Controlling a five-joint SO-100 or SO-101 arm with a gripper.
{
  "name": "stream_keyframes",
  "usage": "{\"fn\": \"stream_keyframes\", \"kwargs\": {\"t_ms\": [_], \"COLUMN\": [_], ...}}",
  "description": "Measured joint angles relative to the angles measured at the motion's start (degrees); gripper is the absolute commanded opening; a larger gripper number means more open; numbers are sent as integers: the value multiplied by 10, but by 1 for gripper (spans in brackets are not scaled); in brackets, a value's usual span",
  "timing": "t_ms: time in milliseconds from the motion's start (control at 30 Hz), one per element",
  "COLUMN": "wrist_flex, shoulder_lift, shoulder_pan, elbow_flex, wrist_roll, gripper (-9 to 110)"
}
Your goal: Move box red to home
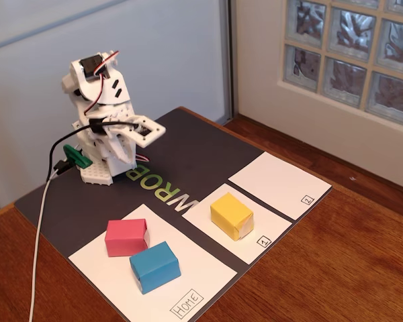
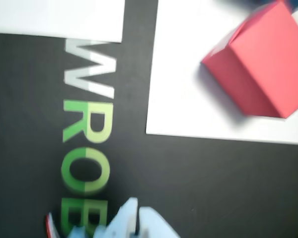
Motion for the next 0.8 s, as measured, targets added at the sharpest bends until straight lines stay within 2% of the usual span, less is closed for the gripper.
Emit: {"fn": "stream_keyframes", "kwargs": {"t_ms": [267,800], "wrist_flex": [-6,-60], "shoulder_lift": [121,123], "shoulder_pan": [-35,-69], "elbow_flex": [95,180], "wrist_roll": [74,83], "gripper": [0,0]}}
